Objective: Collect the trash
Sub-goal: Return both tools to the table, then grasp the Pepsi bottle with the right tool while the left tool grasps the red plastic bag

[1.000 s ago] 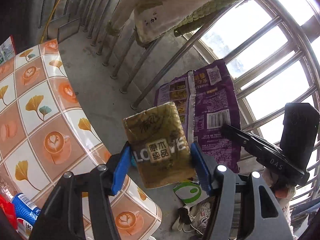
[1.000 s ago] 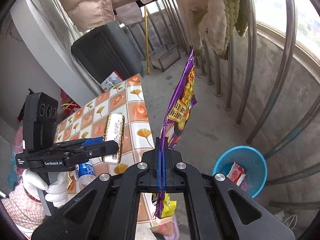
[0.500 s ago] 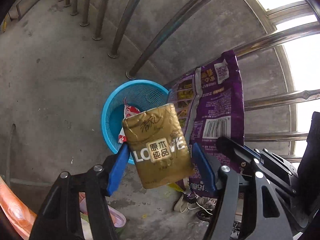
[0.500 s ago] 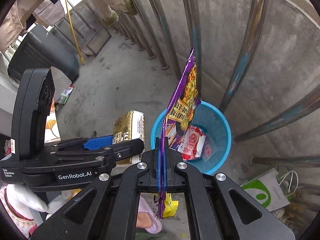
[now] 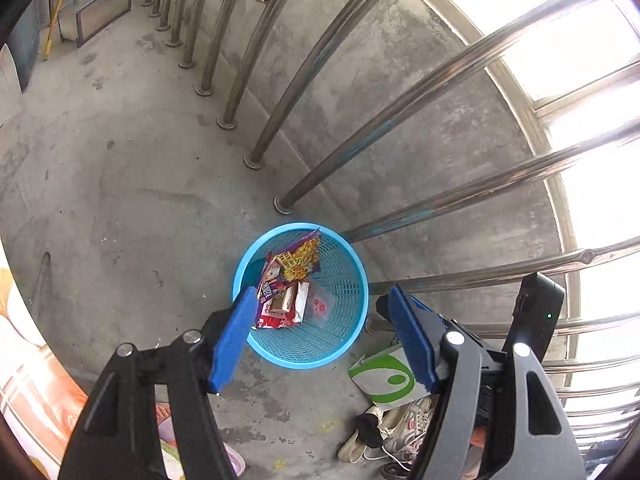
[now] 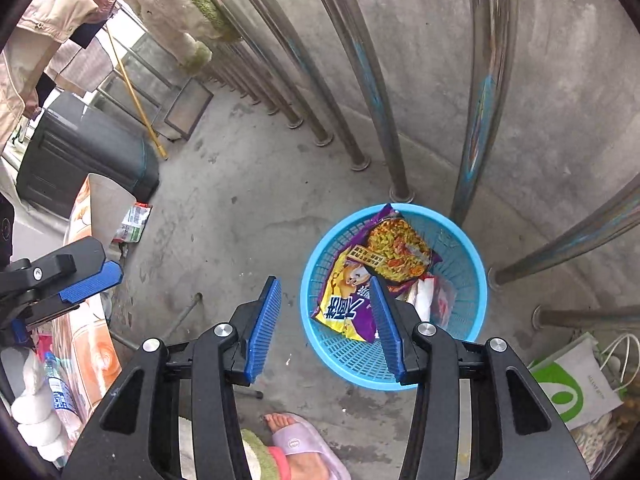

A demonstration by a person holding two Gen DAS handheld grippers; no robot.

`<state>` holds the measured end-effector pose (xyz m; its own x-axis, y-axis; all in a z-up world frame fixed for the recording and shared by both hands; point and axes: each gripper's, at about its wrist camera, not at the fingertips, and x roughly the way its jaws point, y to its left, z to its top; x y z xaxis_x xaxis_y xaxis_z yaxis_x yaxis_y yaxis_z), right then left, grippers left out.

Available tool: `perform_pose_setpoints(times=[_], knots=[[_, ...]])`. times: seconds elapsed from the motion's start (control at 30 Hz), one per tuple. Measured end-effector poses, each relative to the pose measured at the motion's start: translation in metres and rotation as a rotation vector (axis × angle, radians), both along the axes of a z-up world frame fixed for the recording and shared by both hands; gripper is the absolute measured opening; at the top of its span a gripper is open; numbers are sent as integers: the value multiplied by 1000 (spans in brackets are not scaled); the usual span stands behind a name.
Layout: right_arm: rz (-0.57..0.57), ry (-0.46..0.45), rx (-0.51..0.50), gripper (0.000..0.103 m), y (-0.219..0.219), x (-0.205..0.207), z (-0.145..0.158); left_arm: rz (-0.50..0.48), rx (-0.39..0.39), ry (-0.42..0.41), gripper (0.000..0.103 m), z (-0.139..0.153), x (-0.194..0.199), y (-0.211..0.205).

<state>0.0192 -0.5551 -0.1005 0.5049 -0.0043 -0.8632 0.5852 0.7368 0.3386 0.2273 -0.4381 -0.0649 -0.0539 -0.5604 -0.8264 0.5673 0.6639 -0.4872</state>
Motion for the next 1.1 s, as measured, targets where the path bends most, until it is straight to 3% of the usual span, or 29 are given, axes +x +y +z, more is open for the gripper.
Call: perform_pose_setpoints(times=[0.2,0.27,0.43,0.57,0.63,0.73,0.83,0.97,1.1], knots=[[66,-113,-88,45,23,-5,49,37,-147,-205,68,96,-6,67],[105,-170,-133,46,38,-6,73,81,-202,-287,80,129,-8,104],[239,-341,-311,65,96,-1,142,218,-285,-502,97,196,-15,215],[380,-469,-440,83,159,6,188,379,-284,-655,98,231,-26,313],[450,-535,-477,96,191,13,204,455,-271,-693,98,239,-35,358],[537,-622,-508,96,237,23,222,567,-238,-728,98,243,-50,418],[660,-645,-503,96,282,38,230,614,-180,-751,98,238,-69,465],[820,-595,-426,96,337,60,221,650,-91,-748,98,217,-91,508],[925,-484,-334,96,383,78,190,700,-70,-675,98,184,-106,539]])
